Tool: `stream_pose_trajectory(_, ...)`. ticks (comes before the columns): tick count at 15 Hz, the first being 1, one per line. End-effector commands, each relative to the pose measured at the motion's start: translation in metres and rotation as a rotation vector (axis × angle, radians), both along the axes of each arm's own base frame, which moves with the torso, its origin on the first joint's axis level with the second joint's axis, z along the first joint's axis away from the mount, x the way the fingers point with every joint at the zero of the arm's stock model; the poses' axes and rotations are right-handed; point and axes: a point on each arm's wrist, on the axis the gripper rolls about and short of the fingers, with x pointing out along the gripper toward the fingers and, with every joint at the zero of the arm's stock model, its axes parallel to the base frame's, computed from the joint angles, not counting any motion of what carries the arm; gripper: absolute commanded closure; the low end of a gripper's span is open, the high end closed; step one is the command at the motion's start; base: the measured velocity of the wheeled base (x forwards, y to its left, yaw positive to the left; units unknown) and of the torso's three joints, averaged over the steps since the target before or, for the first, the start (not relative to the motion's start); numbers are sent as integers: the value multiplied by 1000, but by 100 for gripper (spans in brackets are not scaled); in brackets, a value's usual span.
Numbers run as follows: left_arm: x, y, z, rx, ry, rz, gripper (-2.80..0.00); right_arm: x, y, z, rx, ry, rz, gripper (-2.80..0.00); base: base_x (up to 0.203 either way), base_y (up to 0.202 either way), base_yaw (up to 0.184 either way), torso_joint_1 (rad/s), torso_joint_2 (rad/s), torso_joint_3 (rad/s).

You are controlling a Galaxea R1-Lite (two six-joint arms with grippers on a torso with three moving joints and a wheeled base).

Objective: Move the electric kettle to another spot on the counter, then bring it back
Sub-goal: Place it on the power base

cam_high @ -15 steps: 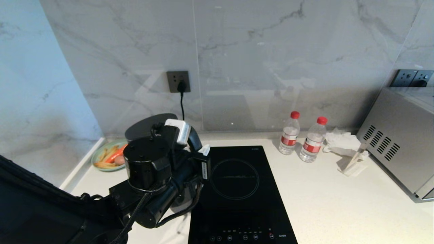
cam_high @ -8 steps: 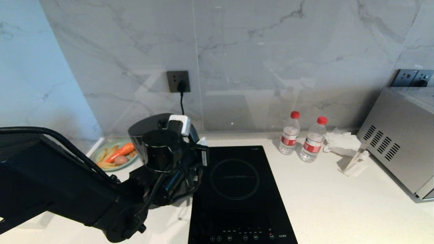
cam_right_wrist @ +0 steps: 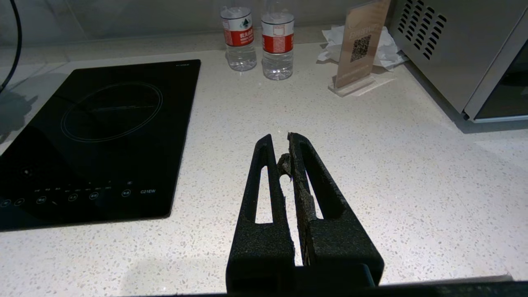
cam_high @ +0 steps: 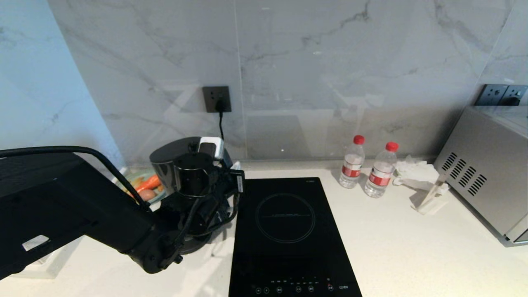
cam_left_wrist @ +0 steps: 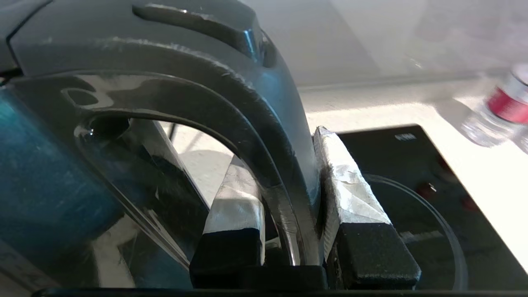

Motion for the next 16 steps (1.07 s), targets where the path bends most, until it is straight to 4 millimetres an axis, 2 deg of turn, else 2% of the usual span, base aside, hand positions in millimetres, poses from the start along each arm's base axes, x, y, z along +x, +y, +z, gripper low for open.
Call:
stream_pose_trajectory(1,11,6,-6,0,-1,32,0,0,0,0,0,0,1,0,0,0,0,0,0,0)
stream_pose_trajectory(7,26,19,-20,17,26,79,0,0,0,0,0,-1,1,0,0,0,0,0,0,0)
stream_pose_trajectory(12,28,33,-24,27,45,113,0,0,0,0,0,0,1,0,0,0,0,0,0,0)
stream_pose_trajectory(16,20,38,-28,20,38,110,0,0,0,0,0,0,1,0,0,0,0,0,0,0)
